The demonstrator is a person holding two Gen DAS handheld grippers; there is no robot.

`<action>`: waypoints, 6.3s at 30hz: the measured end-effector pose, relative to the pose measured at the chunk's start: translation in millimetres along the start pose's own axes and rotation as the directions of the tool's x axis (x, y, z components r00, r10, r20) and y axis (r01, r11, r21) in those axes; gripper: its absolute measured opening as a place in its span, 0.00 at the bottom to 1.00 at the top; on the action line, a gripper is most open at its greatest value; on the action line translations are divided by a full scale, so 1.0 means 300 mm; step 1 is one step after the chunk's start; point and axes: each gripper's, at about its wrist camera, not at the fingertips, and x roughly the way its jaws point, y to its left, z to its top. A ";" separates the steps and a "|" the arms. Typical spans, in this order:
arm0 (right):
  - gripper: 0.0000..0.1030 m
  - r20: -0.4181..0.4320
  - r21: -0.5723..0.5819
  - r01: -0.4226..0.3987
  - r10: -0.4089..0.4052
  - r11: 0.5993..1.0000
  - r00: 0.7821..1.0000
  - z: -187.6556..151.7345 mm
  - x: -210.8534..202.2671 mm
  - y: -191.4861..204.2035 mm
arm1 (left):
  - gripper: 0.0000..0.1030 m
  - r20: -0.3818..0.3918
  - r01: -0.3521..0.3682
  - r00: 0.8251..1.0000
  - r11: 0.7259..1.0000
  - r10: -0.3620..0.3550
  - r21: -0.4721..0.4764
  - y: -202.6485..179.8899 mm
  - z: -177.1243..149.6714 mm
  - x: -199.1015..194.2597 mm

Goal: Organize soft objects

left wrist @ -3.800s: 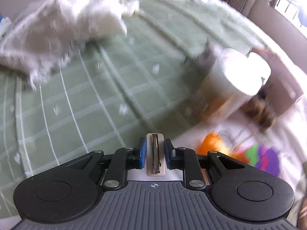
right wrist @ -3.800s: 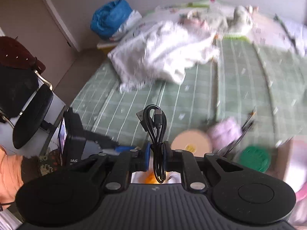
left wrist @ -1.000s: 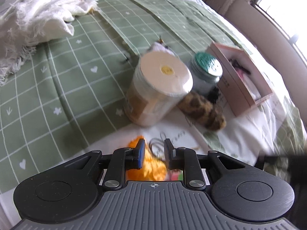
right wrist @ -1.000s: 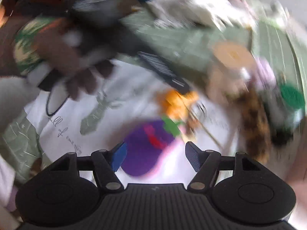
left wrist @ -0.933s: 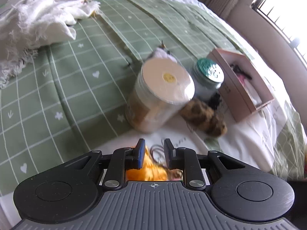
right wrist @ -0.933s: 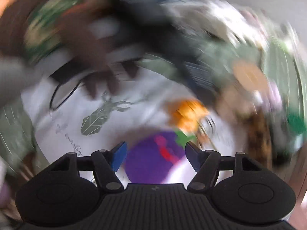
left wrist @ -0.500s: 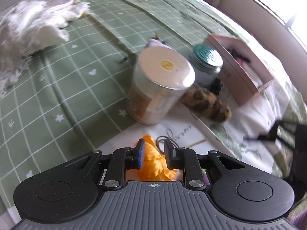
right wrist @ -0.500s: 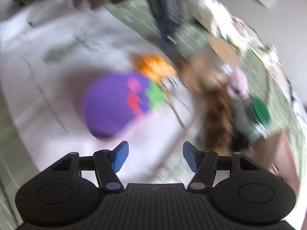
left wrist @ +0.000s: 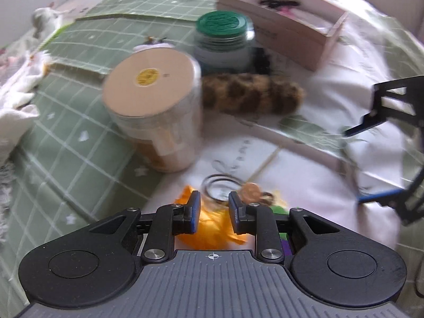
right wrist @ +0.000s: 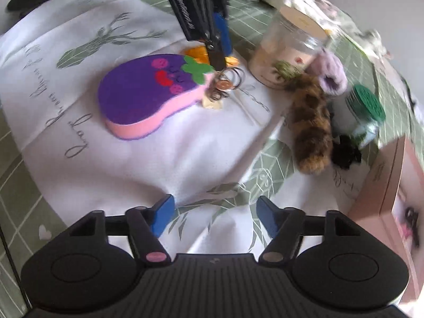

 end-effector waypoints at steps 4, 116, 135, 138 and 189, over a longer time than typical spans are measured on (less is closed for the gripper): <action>0.95 -0.083 0.262 -0.080 0.105 0.962 0.991 -0.004 0.049 -0.116 | 0.27 -0.033 -0.154 0.988 0.987 0.153 -0.040 0.045 -0.011 0.015; 0.47 -0.101 0.255 -0.028 0.055 0.967 0.993 0.014 0.024 -0.224 | 0.41 -0.024 0.156 0.986 0.974 -0.162 -0.163 -0.426 -0.111 -0.101; 0.56 0.016 0.403 -0.073 0.073 0.912 0.997 -0.094 -0.094 -0.280 | 0.34 0.019 -0.072 0.992 0.690 0.123 -0.720 -0.304 -0.222 -0.230; 0.56 0.058 0.462 -0.058 0.036 0.885 0.998 -0.159 -0.150 -0.286 | 0.37 -0.021 -0.110 0.992 0.783 0.123 -0.612 -0.371 -0.190 -0.173; 0.12 0.383 0.543 0.013 -0.262 0.839 0.886 -0.083 -0.611 -0.621 | 0.68 0.472 0.216 0.882 0.879 0.012 -0.426 -0.230 0.582 -0.520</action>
